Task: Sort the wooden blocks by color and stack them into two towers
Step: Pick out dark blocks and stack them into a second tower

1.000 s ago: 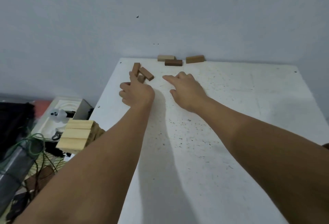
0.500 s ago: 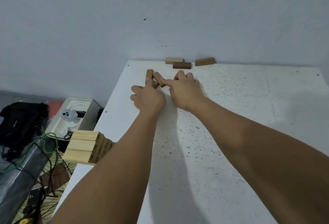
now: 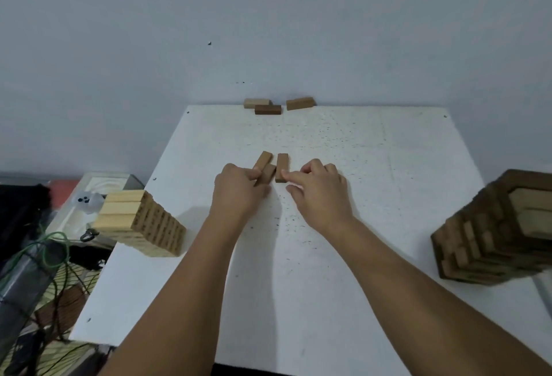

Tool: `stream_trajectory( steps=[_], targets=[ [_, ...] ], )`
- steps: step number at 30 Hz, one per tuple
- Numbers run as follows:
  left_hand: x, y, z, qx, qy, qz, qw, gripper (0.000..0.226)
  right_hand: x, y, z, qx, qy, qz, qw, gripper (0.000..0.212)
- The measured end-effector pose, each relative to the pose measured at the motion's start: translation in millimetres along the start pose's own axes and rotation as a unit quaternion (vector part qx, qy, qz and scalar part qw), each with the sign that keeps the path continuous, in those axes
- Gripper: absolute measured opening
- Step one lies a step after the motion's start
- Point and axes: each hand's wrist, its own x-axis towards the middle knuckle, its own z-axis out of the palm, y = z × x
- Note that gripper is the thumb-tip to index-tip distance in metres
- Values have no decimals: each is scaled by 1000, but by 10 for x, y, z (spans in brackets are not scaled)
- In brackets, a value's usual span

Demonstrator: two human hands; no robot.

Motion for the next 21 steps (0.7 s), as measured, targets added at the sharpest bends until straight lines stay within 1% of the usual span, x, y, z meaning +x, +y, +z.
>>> stream_trajectory(
  steps=[2, 4, 6, 8, 10, 12, 15, 17, 19, 21],
  targets=[
    [-146, -20, 67, 5, 15, 26, 1000, 21, -159, 16, -27, 2, 7, -10, 1000, 30],
    [-326, -16, 106, 27, 21, 47, 998, 13, -316, 25, -64, 5, 9, -27, 1000, 26],
    [-526, -6, 128, 62, 19, 60, 996, 31, -477, 20, -121, -11, -24, -44, 999, 22],
    [-753, 20, 120, 73, 18, 68, 995, 38, -640, 5, -207, -25, -58, -55, 996, 14],
    [-930, 21, 136, 75, 4, 70, 995, 41, -809, 5, -292, -22, -74, -55, 995, 8],
    [-1086, -14, 179, 68, 3, 82, 994, 43, -983, 26, -345, -7, -68, -71, 995, 7],
    [-1279, -67, 240, 67, 6, 104, 992, 40, -1242, 85, -368, 72, -11, -99, 992, 15],
    [-1393, -66, 250, 59, -9, 112, 992, 35, -1391, 141, -368, 100, 16, -108, 989, 16],
    [-1489, -58, 239, 39, -38, 123, 991, 34, -1500, 194, -375, 116, 15, -105, 988, 15],
    [-1559, -62, 211, 5, -58, 126, 990, 31, -1581, 244, -391, 140, -4, -94, 986, 13]
  ],
)
